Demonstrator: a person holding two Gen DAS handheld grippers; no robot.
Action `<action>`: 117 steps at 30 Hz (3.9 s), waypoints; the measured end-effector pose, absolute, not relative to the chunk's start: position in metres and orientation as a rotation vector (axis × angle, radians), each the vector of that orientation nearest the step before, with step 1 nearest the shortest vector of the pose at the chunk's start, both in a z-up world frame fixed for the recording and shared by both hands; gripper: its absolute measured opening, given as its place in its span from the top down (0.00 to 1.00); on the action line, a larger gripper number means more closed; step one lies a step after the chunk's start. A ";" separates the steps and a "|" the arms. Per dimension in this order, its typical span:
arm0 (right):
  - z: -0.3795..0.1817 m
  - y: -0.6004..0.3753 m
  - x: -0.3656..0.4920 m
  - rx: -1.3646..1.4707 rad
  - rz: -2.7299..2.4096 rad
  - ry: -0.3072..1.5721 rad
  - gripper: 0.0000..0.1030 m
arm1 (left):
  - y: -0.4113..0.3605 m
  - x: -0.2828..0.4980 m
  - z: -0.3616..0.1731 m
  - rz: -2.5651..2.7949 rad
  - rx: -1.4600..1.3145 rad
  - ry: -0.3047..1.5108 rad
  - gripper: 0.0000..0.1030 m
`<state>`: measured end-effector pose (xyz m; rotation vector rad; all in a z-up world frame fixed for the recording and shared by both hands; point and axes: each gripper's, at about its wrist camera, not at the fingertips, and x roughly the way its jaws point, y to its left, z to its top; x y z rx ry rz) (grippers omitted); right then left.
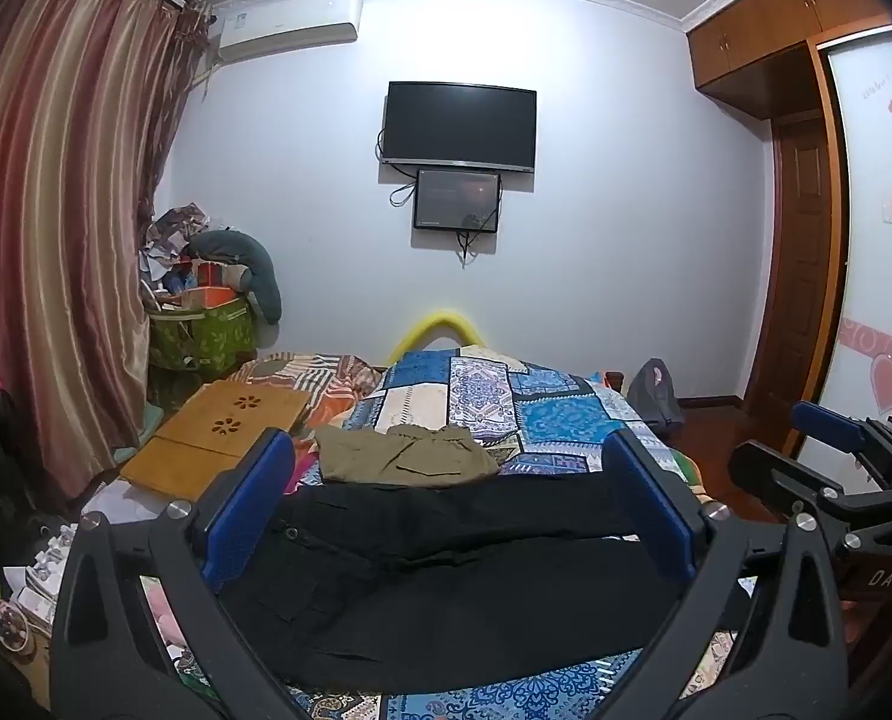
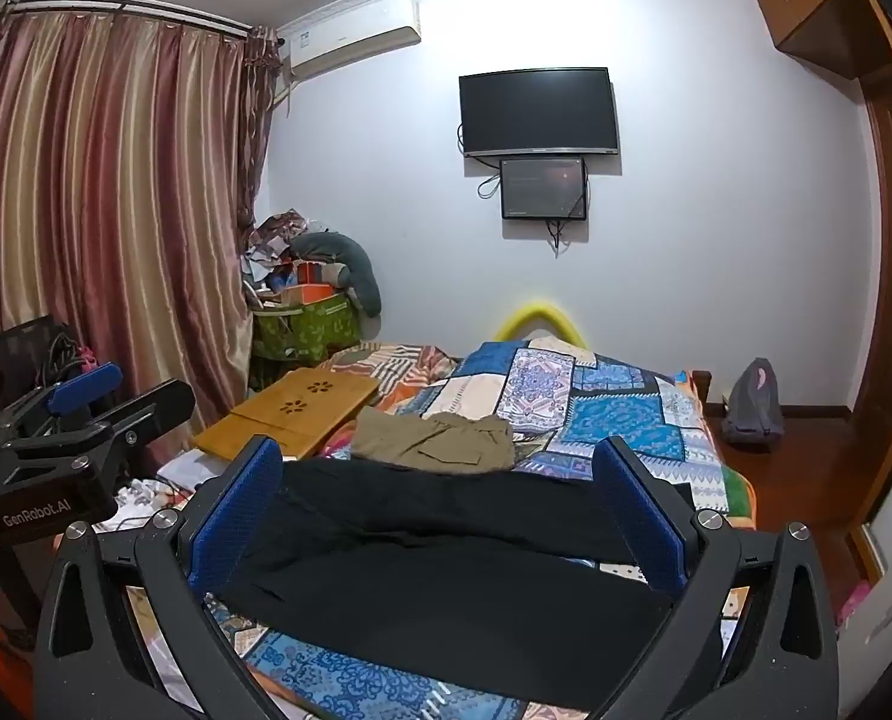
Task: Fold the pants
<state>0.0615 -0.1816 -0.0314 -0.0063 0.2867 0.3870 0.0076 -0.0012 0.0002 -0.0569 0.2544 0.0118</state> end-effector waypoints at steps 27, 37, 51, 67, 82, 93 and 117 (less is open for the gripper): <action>-0.039 -0.186 0.060 0.018 0.388 0.279 0.00 | 0.006 0.003 -0.003 0.014 -0.064 0.251 0.00; -0.039 -0.185 0.057 0.017 0.395 0.263 0.00 | 0.004 0.003 -0.004 0.023 -0.059 0.246 0.00; -0.035 -0.178 0.054 0.015 0.402 0.250 0.00 | 0.003 0.000 -0.004 0.026 -0.050 0.231 0.00; -0.035 -0.179 0.054 0.016 0.401 0.251 0.00 | 0.004 0.000 0.000 0.018 -0.046 0.228 0.00; -0.043 -0.183 0.075 0.000 0.359 0.287 0.00 | 0.007 0.028 -0.009 0.004 -0.045 0.283 0.00; -0.081 -0.223 0.134 -0.039 0.206 0.405 0.00 | 0.033 0.135 -0.048 0.054 -0.023 0.483 0.00; -0.162 -0.245 0.323 -0.208 0.277 0.702 0.02 | 0.154 0.359 -0.201 0.116 0.023 0.893 0.00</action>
